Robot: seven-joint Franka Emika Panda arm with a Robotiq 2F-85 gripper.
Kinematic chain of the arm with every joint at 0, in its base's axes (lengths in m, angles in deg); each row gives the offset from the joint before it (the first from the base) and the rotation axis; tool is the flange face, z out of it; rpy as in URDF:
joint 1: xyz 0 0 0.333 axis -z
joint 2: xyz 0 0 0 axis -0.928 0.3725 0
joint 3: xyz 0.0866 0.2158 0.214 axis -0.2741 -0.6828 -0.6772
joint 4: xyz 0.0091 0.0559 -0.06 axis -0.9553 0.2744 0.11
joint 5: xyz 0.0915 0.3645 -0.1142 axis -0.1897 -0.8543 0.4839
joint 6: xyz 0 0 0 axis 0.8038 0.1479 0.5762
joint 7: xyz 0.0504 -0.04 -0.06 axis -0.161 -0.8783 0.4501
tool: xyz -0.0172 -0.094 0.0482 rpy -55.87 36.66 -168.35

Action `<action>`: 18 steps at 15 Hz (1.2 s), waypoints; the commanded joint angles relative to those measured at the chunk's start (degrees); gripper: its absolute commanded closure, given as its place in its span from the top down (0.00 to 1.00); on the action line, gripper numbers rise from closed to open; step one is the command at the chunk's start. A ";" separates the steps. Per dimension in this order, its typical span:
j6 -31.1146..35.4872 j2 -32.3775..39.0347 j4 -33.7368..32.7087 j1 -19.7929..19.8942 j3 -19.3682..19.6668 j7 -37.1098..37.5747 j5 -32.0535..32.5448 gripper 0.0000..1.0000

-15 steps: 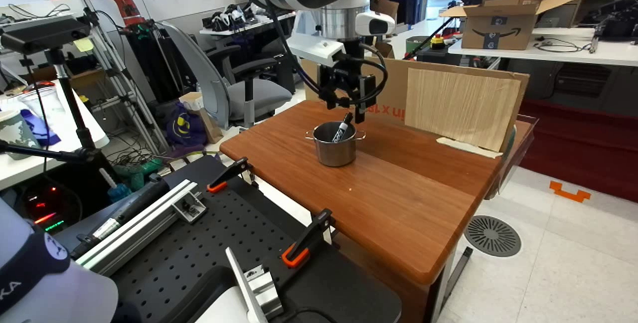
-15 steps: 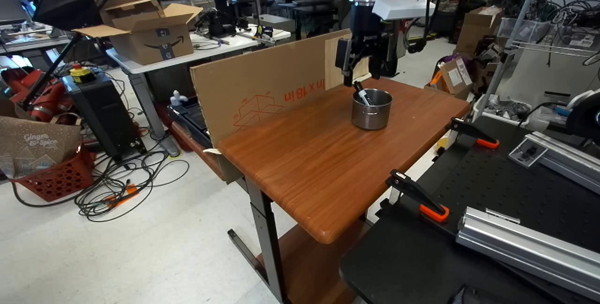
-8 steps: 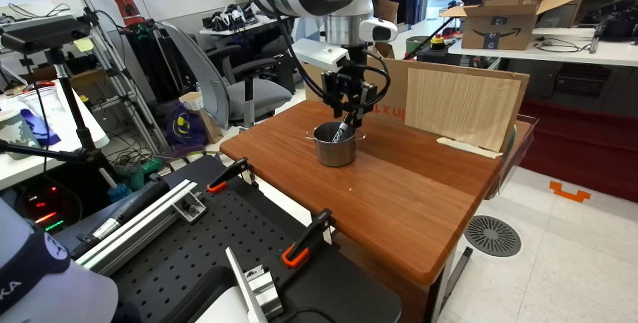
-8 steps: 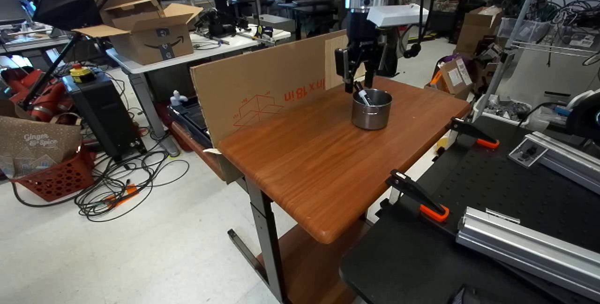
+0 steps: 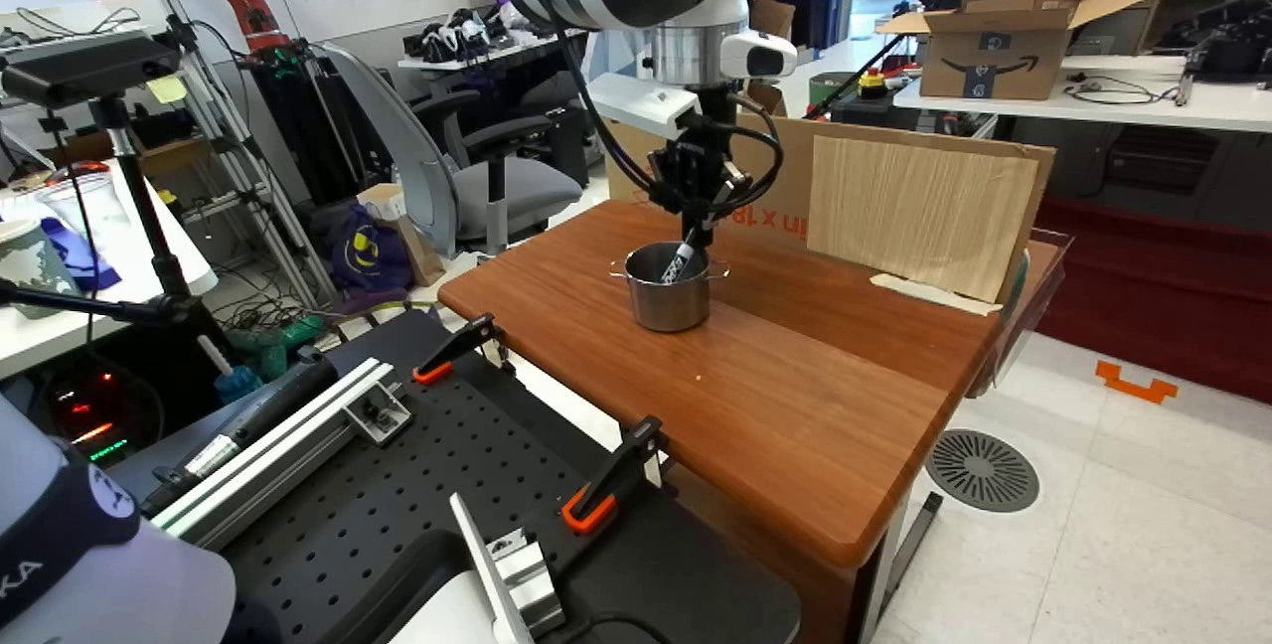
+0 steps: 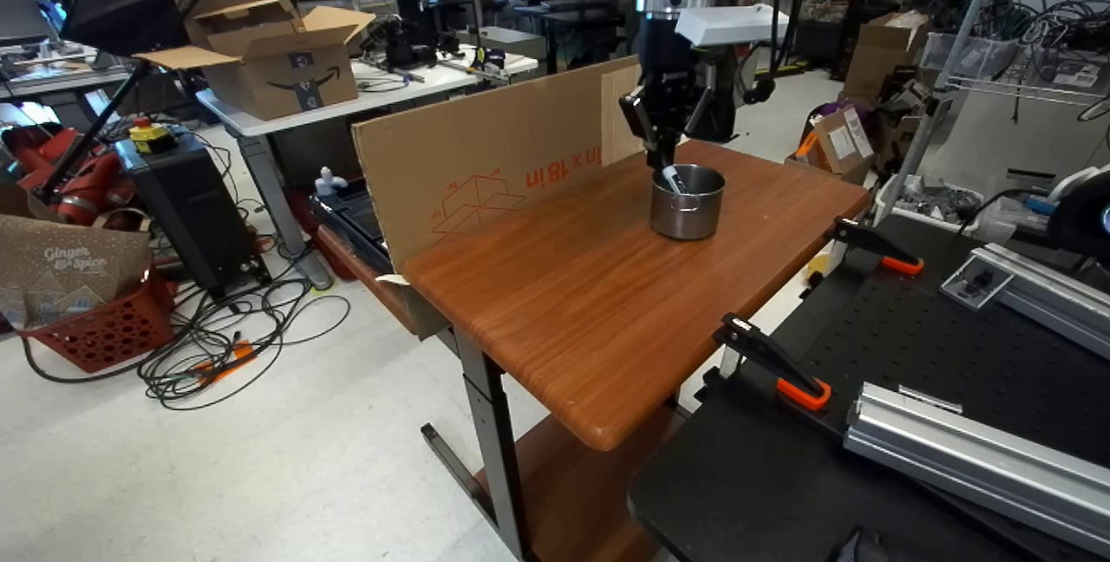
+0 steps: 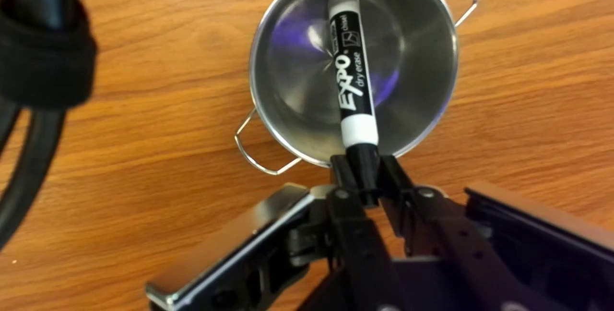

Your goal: Take the marker from the pot and put it on the table

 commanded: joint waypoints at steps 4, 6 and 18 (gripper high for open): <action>-1.02 -2.45 0.16 0.69 -0.20 -0.02 -2.92 0.05; -0.91 -4.54 0.76 0.82 0.17 -0.01 -2.76 0.05; 4.53 -13.17 4.08 3.45 5.51 15.15 -8.96 0.05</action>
